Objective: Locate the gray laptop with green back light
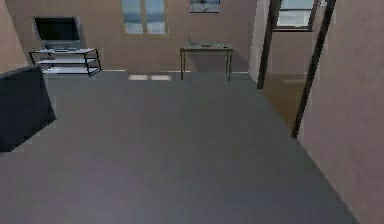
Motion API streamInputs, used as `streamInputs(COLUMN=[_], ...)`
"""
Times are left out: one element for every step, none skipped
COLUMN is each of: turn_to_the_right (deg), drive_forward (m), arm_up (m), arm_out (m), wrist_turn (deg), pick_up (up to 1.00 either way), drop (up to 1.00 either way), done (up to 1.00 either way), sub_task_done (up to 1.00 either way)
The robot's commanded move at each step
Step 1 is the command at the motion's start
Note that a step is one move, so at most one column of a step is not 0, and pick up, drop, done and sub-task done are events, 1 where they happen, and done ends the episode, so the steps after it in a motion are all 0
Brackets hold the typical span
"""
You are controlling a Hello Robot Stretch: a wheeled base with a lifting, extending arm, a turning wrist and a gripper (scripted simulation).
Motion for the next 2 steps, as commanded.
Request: streamInputs(turn_to_the_right=[3.0, 0.0], drive_forward=[0.0, 1.0], arm_up=[0.0, 0.0], arm_out=[0.0, 0.0], wrist_turn=[0.0, 0.0], pick_up=[0.0, 0.0], drop=[0.0, 0.0], done=[0.0, 0.0], sub_task_done=[0.0, 0.0])
